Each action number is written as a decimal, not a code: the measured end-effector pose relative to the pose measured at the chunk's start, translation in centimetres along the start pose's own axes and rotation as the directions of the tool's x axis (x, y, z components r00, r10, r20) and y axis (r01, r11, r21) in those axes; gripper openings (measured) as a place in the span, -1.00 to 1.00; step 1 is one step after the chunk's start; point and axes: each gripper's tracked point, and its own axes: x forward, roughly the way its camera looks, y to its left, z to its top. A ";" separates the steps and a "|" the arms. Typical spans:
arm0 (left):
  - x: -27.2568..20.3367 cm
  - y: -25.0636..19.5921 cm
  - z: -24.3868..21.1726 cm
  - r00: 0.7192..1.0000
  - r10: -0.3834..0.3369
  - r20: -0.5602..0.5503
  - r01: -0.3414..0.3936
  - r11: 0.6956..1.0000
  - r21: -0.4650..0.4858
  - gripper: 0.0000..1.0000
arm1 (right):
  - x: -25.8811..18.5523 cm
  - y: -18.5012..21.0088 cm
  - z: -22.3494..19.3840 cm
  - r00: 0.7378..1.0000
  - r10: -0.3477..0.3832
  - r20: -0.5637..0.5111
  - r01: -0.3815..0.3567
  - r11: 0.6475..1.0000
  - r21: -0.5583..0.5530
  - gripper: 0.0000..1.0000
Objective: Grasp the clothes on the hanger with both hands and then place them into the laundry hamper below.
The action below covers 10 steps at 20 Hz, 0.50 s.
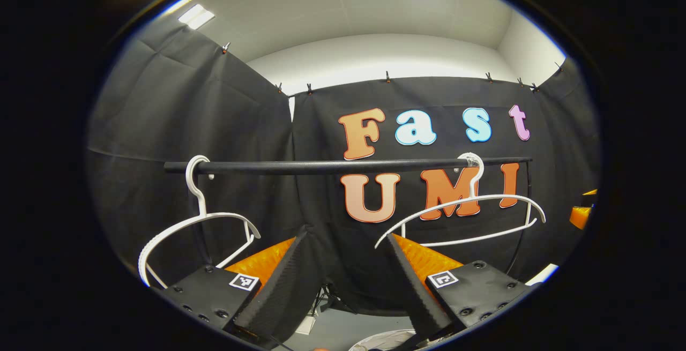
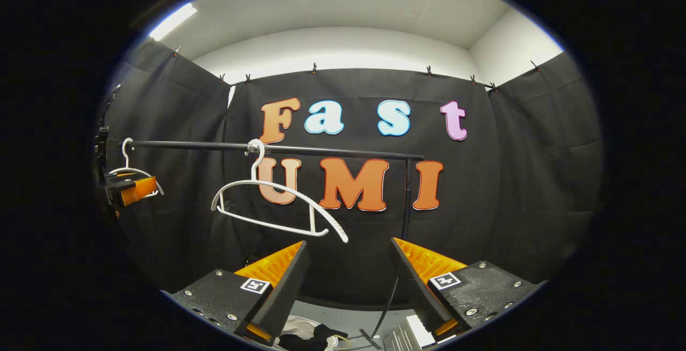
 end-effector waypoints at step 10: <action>-0.3 0.4 0.1 1.000 0.010 0.003 -0.010 1.000 0.003 0.97 | -0.6 0.0 0.2 1.000 -0.004 0.005 0.004 1.000 -0.001 1.00</action>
